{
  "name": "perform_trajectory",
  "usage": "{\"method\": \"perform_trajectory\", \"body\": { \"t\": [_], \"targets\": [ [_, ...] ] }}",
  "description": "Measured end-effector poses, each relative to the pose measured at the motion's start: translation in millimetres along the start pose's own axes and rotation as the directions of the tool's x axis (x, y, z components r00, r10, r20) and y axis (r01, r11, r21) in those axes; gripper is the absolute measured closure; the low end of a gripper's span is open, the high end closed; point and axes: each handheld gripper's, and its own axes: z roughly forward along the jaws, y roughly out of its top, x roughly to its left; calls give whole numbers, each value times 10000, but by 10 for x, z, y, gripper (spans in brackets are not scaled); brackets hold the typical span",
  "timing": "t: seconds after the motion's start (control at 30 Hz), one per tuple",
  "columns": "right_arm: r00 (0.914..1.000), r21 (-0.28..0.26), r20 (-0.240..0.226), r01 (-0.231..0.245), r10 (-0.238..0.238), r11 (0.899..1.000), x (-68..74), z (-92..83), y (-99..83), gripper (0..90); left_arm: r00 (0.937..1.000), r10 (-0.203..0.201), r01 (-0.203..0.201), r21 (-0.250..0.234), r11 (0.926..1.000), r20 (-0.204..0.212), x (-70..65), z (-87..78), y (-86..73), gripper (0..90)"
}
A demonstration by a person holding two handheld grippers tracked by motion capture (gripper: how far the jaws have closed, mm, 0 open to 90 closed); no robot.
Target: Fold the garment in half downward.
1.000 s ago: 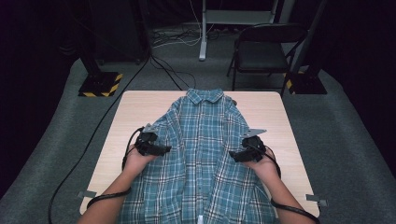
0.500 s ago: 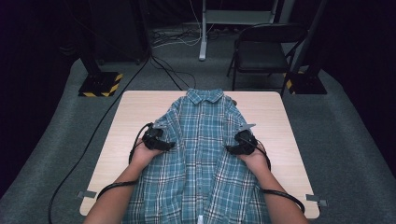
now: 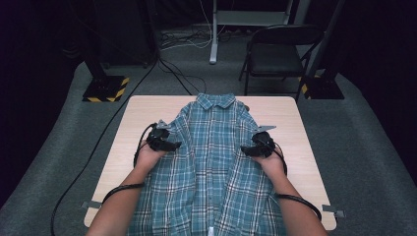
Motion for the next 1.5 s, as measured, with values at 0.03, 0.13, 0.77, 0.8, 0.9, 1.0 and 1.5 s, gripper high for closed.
{"method": "perform_trajectory", "body": {
  "t": [0.03, 0.13, 0.77, 0.8, 0.9, 1.0, 1.5],
  "targets": [
    [9999, 13, 45, -111, 111, 9999, -32, 12, 1, 291, 10000, 17, -17, -13, 10000, 12, 13, 10, -2, 246],
    [9990, -49, 1, -454, 454, 9990, -102, 40, -11, 297, 10000, 48, -48, -93, 9999, 12, 36, 49, -27, 260],
    [9987, -719, 497, -42, 78, 9974, -129, 38, -73, 328, 9989, -280, 271, -246, 9993, -385, 143, 7, 19, 309],
    [9983, -748, 554, -131, 173, 9971, -145, 20, -58, 336, 9985, -387, 378, -239, 9990, -390, 163, -6, 32, 319],
    [9969, -660, 691, -337, 383, 9972, -219, -23, -26, 358, 9973, -562, 555, -160, 9983, -476, 225, -25, 49, 332],
    [9950, -499, 813, -541, 581, 9973, -298, -48, -15, 374, 9955, -747, 745, -45, 9972, -582, 277, -30, 47, 344],
    [9878, 268, 1068, -1171, 1137, 9928, -496, -14, -28, 444, 9902, -1121, 1163, 474, 9921, -831, 435, -58, 15, 448]
  ]
}}
